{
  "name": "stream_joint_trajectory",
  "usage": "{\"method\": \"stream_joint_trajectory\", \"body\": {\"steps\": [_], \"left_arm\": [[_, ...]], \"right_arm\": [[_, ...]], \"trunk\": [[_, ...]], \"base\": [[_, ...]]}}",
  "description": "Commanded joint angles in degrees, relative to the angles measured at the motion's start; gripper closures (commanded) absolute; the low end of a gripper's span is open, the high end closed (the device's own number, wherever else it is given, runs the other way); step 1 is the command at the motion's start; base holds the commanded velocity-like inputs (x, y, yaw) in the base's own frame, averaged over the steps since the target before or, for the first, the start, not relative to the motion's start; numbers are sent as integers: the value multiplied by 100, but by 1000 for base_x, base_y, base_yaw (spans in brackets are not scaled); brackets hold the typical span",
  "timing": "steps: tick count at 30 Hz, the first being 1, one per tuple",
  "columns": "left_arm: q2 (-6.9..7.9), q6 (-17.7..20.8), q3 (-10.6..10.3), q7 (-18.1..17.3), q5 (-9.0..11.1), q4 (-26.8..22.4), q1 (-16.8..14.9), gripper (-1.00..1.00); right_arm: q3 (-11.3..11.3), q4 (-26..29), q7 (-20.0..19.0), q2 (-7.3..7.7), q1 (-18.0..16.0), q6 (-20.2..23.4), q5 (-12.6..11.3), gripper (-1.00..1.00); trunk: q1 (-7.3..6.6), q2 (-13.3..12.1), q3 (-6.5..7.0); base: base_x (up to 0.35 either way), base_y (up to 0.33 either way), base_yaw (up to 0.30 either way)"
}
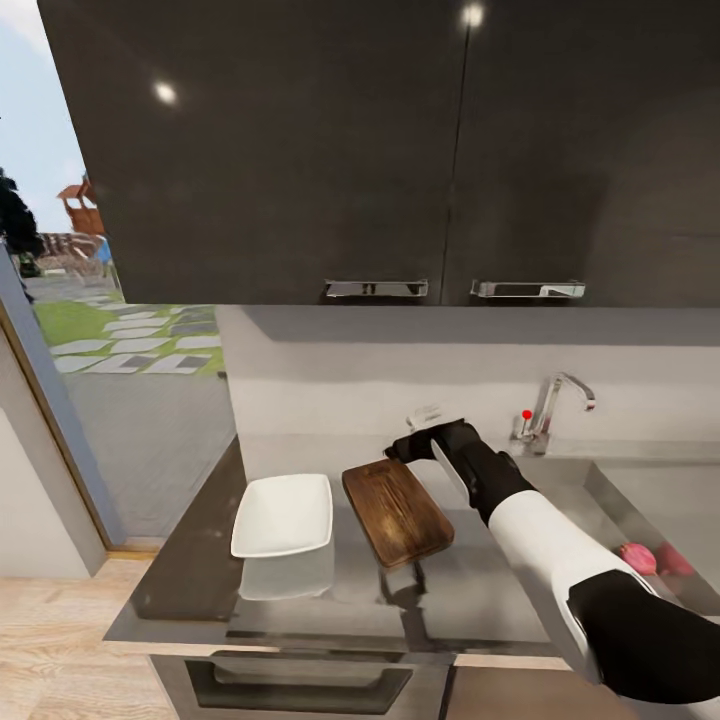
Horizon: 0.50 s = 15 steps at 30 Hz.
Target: In the kitchen, take the Vidalia onion out of the sink, dice it on the chopping board with the paring knife, put the diced onion into the bowl on the countertop, then place both the paring knife and the chopping board into the sink.
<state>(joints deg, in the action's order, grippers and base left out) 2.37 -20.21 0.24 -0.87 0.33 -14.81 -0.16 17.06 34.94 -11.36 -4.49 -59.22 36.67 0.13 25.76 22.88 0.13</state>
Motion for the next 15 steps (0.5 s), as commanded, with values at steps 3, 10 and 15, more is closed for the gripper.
{"method": "stream_joint_trajectory", "body": {"steps": [3, 10, 15], "left_arm": [[1, -18, 3, -10, 2, 5, -1, -100], [1, -18, 3, -8, 2, 5, -1, -100], [1, -18, 3, -10, 2, 5, -1, -100]], "right_arm": [[34, 4, -481, 52, -2, 24, 14, -100], [48, 10, -823, 188, -2, 22, 16, -100], [51, 12, -945, 208, -2, 22, 14, -100]], "trunk": [[2, 4, -2], [2, 4, -2], [2, 4, -2]], "base": [[0, 0, 0], [8, 0, 0], [103, -49, 0]]}}
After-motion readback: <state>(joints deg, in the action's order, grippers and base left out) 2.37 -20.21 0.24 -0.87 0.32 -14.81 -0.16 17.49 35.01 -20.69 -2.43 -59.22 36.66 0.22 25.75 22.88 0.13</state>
